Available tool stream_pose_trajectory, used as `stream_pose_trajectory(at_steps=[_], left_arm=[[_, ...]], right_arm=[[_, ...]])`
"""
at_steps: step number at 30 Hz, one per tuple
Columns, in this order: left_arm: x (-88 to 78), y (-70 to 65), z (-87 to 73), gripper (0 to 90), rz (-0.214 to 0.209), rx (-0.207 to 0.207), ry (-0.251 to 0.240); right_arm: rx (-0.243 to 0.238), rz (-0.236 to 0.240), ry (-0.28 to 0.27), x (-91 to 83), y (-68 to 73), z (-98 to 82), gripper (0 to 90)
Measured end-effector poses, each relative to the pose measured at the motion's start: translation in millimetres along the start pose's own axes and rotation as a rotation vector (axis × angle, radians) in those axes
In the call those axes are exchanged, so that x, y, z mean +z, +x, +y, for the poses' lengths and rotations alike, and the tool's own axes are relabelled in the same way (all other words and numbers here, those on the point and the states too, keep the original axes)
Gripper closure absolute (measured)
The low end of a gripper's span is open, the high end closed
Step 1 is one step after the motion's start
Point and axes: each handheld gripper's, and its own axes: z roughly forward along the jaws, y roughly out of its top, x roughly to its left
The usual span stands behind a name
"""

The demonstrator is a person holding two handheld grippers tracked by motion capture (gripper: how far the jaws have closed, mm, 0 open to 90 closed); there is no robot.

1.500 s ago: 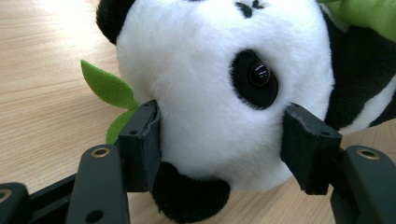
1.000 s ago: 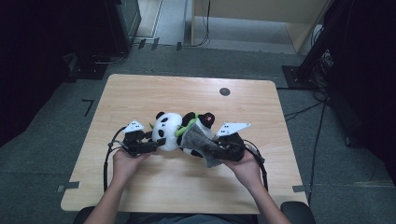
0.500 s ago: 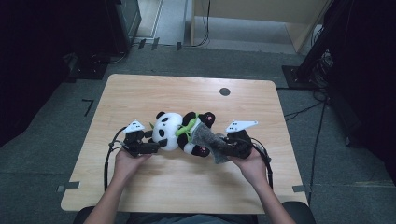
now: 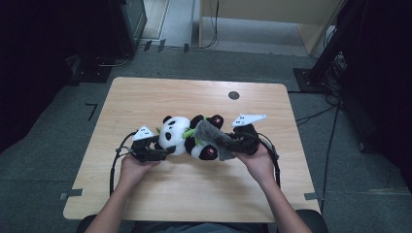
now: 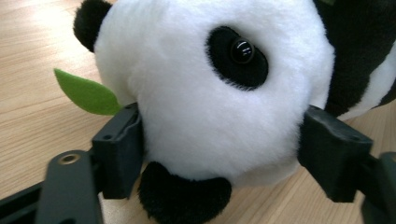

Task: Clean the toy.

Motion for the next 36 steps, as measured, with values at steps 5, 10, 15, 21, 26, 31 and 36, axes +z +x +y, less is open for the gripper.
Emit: stream_pose_trajectory(at_steps=[5,10,15,21,26,31,36], left_arm=[[-0.8,-0.8,1.1,28.1,-0.005,-0.006,-0.001],[-1.2,-1.6,1.7,28.4,-0.008,-0.017,-0.004],[-2.0,-0.9,2.3,29.4,-0.011,-0.029,-0.006],[-1.9,-1.1,2.7,29.8,-0.009,-0.038,-0.01],[-2.0,-1.5,2.9,30.2,-0.006,-0.04,-0.008],[-1.9,-1.7,3.4,30.6,-0.001,-0.05,-0.011],[-2.1,-1.9,4.1,31.1,0.002,-0.065,-0.015]], right_arm=[[-0.024,0.034,-0.021,6.8,20.1,31.3,72.7],[-0.095,0.012,0.04,40.6,37.3,52.5,71.9],[-0.134,-0.014,0.095,71.0,42.6,63.1,71.3],[-0.154,-0.013,0.084,86.3,46.4,67.5,57.7],[-0.207,-0.045,0.075,98.7,54.0,69.2,66.1],[-0.216,-0.037,0.077,107.7,62.6,73.8,71.3],[-0.251,-0.005,0.116,124.2,81.1,74.3,71.4]])
